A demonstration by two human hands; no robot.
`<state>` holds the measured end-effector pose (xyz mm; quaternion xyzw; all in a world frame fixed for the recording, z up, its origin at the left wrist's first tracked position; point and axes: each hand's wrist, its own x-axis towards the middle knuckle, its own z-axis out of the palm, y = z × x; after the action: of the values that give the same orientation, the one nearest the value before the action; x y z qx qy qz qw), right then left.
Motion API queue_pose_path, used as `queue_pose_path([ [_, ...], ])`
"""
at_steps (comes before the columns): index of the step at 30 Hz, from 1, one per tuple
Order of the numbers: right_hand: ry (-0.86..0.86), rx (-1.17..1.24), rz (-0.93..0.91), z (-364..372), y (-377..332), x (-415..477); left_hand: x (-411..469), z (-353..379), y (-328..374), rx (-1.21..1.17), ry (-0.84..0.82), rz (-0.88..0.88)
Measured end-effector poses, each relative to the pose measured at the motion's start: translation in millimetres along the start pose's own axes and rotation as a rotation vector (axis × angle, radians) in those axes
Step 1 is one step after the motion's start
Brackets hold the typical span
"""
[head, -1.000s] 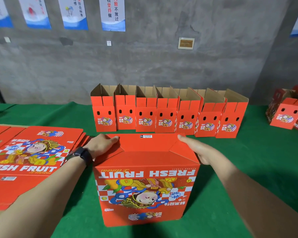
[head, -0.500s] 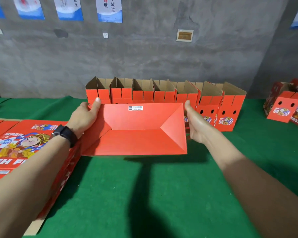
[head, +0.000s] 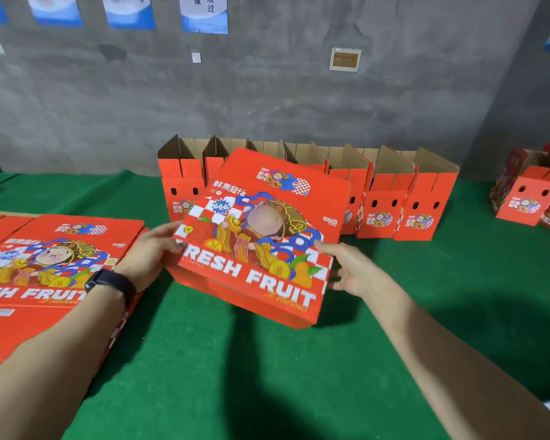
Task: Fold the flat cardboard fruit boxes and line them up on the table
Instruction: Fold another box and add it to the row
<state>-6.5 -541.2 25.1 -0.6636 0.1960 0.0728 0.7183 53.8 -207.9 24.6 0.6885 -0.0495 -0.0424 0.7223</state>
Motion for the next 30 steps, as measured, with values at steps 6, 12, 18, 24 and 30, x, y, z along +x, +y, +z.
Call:
queue_pose_path([
  [6,0.091,-0.101,-0.119,8,18,5,5,3,-41,0.772,0.091,-0.046],
  [12,0.27,-0.347,-0.271,27,64,14,0,35,-78,0.276,0.018,-0.332],
  [18,0.349,-0.473,-0.347,39,128,7,-12,80,-77,0.028,-0.142,-0.461],
  [24,0.302,-0.652,-0.507,60,155,-4,-14,130,-45,-0.125,-0.11,-0.278],
  [30,0.175,-0.953,-0.586,47,153,-2,1,147,-13,-0.048,0.213,-0.077],
])
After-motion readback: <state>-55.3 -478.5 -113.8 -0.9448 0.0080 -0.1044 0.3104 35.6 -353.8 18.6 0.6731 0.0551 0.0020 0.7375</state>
